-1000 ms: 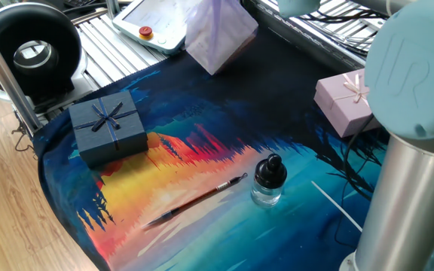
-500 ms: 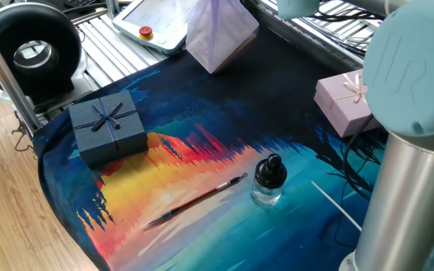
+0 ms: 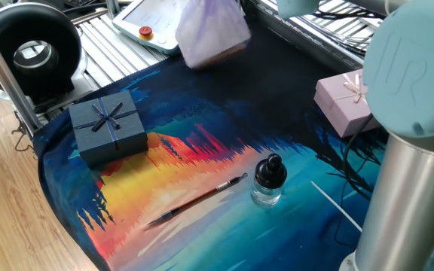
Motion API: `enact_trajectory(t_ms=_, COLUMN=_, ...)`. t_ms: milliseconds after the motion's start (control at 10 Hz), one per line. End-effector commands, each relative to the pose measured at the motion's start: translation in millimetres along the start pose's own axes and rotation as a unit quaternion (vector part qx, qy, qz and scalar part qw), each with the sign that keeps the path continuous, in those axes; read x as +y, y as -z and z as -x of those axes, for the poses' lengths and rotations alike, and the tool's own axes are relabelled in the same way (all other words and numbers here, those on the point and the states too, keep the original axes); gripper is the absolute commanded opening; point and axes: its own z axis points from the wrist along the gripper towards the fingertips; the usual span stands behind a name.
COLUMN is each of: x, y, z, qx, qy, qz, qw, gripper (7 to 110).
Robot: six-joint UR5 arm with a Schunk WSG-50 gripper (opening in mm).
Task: Pick up a bag of things
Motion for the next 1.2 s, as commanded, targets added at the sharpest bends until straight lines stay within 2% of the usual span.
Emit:
enact_trajectory(t_ms=0, x=15.5, y=18.9, z=15.3, qx=0.014, qy=-0.009, qz=0.003, qw=0.9999, gripper=7)
enact_trajectory(t_ms=200, x=23.2, y=33.6, z=21.5, qx=0.025, qy=-0.004, qz=0.006, qw=0.9997, gripper=7)
enact_trajectory(t_ms=400, x=39.2, y=53.6, z=47.7, qx=0.022, qy=0.015, qz=0.022, qw=0.9994, gripper=7)
enact_trajectory(t_ms=500, x=38.9, y=68.2, z=59.1, qx=0.028, qy=0.007, qz=0.009, qw=0.9996, gripper=7)
enact_trajectory(t_ms=700, x=52.0, y=86.4, z=75.4, qx=0.023, qy=-0.011, qz=-0.001, qw=0.9997, gripper=7)
enact_trajectory(t_ms=800, x=51.6, y=87.7, z=76.3, qx=0.023, qy=-0.006, qz=-0.009, qw=0.9997, gripper=7)
enact_trajectory(t_ms=900, x=52.7, y=84.6, z=77.4, qx=0.019, qy=-0.003, qz=0.002, qw=0.9998, gripper=7)
enact_trajectory(t_ms=1000, x=58.2, y=81.7, z=77.8, qx=0.015, qy=-0.001, qz=0.024, qw=0.9996, gripper=7)
enact_trajectory(t_ms=1100, x=54.9, y=79.0, z=77.6, qx=0.012, qy=0.009, qz=0.028, qw=0.9995, gripper=7)
